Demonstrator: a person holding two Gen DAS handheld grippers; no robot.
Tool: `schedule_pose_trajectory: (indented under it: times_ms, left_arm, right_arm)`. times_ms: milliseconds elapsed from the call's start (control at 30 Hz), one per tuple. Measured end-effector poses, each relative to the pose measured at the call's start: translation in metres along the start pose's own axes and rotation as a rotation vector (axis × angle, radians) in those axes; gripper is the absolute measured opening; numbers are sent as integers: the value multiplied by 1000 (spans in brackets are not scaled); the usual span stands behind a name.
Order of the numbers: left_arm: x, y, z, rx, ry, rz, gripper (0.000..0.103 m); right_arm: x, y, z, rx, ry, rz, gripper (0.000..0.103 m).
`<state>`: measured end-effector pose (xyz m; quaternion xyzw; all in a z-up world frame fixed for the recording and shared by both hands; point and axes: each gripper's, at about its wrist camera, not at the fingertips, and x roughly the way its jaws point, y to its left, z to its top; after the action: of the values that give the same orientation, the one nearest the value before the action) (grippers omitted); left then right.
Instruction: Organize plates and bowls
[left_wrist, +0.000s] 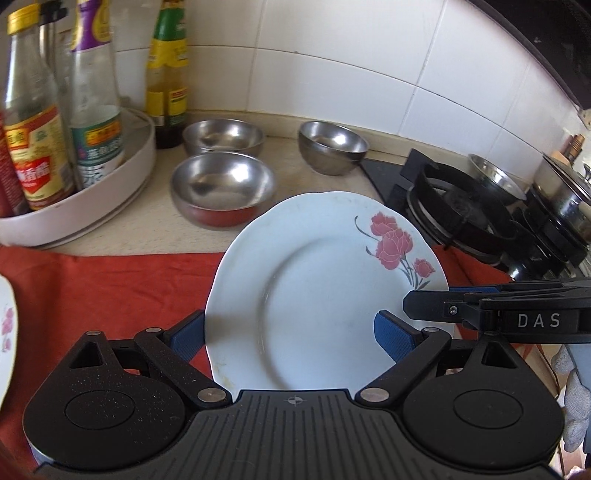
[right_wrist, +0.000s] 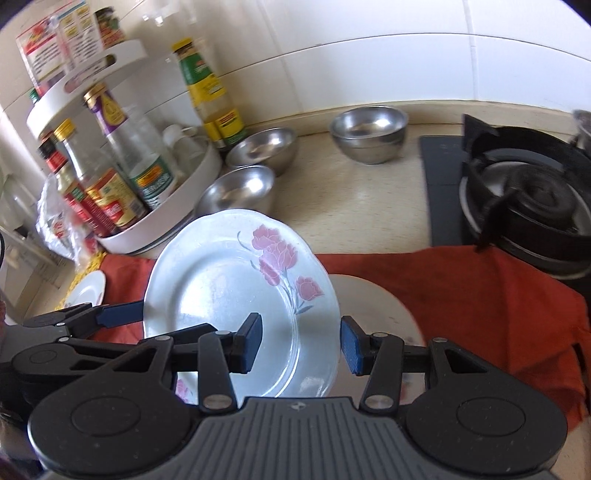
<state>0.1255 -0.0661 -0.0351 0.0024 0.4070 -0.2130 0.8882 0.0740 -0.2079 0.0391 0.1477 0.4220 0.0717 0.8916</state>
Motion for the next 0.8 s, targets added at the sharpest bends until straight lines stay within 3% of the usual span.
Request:
schedule_pose_trajectory:
  times_ms: [400, 800]
  left_arm:
    - [22, -33, 1, 79, 40, -70, 96]
    - [29, -46, -2, 111, 54, -87, 95]
  right_arm:
    - [-15, -32, -13, 86, 1, -77, 48]
    - [-20, -41, -20, 114, 7, -105, 48]
